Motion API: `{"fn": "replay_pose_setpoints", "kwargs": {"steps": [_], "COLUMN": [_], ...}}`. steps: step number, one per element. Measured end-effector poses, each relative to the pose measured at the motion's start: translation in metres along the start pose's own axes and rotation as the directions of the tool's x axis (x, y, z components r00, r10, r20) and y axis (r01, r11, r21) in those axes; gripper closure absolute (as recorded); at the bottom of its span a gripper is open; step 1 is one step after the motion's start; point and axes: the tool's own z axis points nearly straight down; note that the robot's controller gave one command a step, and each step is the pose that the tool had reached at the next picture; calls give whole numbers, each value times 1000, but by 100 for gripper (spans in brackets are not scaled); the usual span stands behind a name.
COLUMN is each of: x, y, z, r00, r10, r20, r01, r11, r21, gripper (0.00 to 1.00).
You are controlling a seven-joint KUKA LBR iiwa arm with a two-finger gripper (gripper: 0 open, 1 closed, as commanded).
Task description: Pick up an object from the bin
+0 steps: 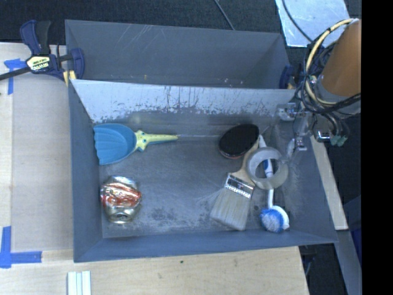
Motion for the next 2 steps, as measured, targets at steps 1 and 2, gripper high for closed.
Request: {"fn": "replay_pose_setpoints", "kwargs": {"steps": [1, 2], "x": [-1, -23], "y": [1, -5], "z": [-5, 96], "r00": [1000, 962], "r10": [-4, -272], "r20": [8, 12], "r01": [4, 272], "r11": [1000, 962], "r21": [1, 5], "gripper": [0, 0]}}
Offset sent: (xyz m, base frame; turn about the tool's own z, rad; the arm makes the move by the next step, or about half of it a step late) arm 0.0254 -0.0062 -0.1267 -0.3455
